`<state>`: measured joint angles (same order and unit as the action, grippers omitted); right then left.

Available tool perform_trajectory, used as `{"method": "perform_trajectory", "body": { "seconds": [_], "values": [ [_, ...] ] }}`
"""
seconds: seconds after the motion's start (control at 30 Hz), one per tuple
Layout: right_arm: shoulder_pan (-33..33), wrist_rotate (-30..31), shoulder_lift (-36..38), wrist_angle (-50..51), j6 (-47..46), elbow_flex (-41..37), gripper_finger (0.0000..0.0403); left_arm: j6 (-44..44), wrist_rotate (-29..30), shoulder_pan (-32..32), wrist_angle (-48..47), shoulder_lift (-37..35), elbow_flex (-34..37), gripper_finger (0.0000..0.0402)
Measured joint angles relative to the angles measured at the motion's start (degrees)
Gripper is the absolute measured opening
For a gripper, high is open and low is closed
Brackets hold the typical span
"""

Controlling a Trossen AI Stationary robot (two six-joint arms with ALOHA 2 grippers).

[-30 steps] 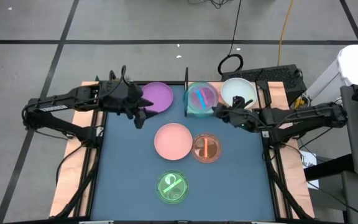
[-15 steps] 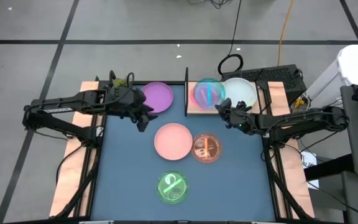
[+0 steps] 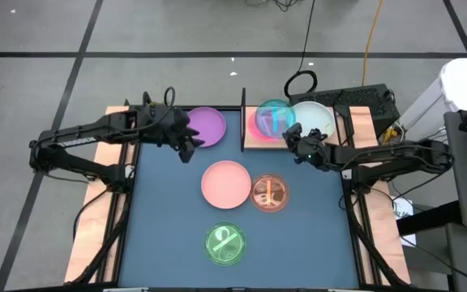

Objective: Place and stack plates onto a shelf
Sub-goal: Stack the transparent blue plate on the transparent pink plate on the shelf

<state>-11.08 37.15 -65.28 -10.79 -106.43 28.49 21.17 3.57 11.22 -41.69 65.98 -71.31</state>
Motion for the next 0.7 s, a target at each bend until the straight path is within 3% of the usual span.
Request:
{"method": "perform_trajectory", "body": {
  "seconds": [0.33,0.7],
  "values": [
    [-0.95,-2.95,-10.03,-8.72,-3.87,0.3,0.0,-2.88,-1.15,2.89,1.42,0.0,0.01,0.0209],
    [-3.44,-4.48,-11.95,-8.71,-5.86,0.39,0.0,-1.58,-1.13,2.91,1.42,0.0,0.01,0.0209]
  ]
}}
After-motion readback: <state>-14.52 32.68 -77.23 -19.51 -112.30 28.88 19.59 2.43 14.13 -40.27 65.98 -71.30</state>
